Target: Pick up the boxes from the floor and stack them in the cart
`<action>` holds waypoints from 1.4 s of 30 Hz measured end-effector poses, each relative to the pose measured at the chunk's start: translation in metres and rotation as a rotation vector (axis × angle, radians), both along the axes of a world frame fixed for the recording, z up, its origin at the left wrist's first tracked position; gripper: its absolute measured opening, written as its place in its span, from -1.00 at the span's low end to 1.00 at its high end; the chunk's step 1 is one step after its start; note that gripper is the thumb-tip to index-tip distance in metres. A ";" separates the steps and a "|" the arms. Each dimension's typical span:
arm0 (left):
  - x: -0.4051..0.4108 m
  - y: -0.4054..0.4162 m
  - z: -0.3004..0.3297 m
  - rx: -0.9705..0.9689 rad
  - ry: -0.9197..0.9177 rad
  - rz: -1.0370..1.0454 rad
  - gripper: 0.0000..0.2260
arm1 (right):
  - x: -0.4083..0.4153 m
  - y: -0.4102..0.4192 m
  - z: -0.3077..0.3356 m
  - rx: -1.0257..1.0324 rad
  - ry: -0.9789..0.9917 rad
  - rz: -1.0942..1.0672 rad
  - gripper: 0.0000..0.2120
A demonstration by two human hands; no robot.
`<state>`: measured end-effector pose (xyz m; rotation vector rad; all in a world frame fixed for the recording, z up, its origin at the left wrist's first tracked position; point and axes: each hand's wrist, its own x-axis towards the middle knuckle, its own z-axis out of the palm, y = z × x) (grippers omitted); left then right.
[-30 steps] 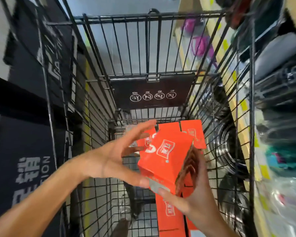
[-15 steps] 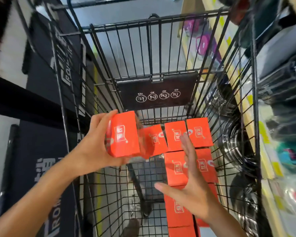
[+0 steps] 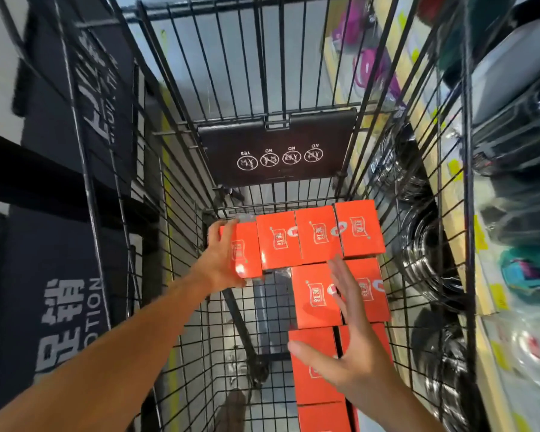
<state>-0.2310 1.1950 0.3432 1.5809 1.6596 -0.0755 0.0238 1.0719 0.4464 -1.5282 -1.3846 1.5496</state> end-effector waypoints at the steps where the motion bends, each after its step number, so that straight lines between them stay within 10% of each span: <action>1: 0.000 0.001 -0.002 0.009 -0.013 -0.005 0.24 | 0.000 -0.002 -0.001 -0.019 -0.011 -0.001 0.07; 9: 0.020 -0.002 0.037 0.012 0.098 -0.033 0.31 | -0.002 -0.003 0.017 -0.012 -0.094 0.021 -0.03; 21: -0.013 -0.023 0.244 0.334 -0.297 -0.399 -0.44 | -0.005 -0.004 0.162 0.102 -0.366 -0.172 -0.38; 42: 0.125 -0.195 0.515 0.934 -0.348 -1.186 -0.43 | 0.078 -0.314 0.397 0.255 -0.819 -0.514 -0.30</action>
